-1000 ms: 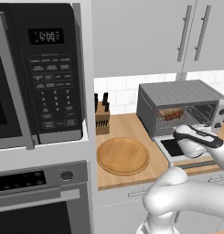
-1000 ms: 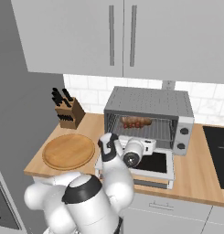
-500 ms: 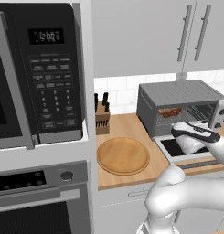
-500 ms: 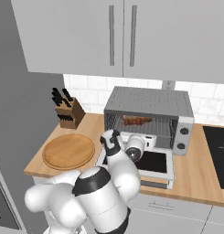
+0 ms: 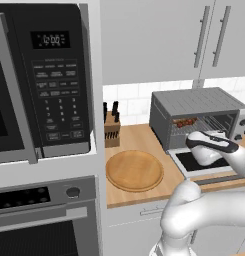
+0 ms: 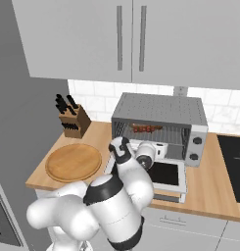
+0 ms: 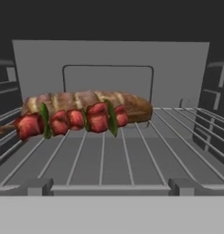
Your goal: Pick up the kebab skewer and baguette bread, and place them inside the toaster oven. Close the toaster oven door and start by setting the timer.
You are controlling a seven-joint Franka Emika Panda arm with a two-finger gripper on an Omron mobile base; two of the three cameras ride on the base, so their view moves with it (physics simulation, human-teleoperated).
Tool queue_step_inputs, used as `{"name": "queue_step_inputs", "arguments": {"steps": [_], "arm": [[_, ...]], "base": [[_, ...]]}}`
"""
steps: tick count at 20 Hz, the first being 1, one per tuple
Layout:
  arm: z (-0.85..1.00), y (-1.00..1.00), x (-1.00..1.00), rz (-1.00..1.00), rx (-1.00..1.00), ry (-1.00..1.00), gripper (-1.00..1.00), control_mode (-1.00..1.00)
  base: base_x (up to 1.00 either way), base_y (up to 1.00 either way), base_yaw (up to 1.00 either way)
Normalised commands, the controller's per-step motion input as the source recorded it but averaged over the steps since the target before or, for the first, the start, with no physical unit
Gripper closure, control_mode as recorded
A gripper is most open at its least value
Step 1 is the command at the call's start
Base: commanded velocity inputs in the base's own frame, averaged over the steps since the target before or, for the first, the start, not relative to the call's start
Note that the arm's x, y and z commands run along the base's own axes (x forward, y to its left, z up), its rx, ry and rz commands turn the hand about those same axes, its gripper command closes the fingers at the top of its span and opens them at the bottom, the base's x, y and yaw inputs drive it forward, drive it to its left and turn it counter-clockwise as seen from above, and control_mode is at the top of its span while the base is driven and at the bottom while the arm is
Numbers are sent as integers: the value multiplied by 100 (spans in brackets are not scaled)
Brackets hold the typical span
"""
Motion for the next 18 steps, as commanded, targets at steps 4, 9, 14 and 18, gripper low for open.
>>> {"name": "queue_step_inputs", "arguments": {"steps": [4,9,14,18], "arm": [[0,0,7,0,0,0,-100,-100],[1,-9,-28,0,0,0,-100,-100],[10,-22,-47,-1,0,0,-100,-100],[17,-24,-38,-2,0,0,-100,-100]], "base": [[0,0,0],[0,0,0],[0,0,0],[0,0,0]]}}
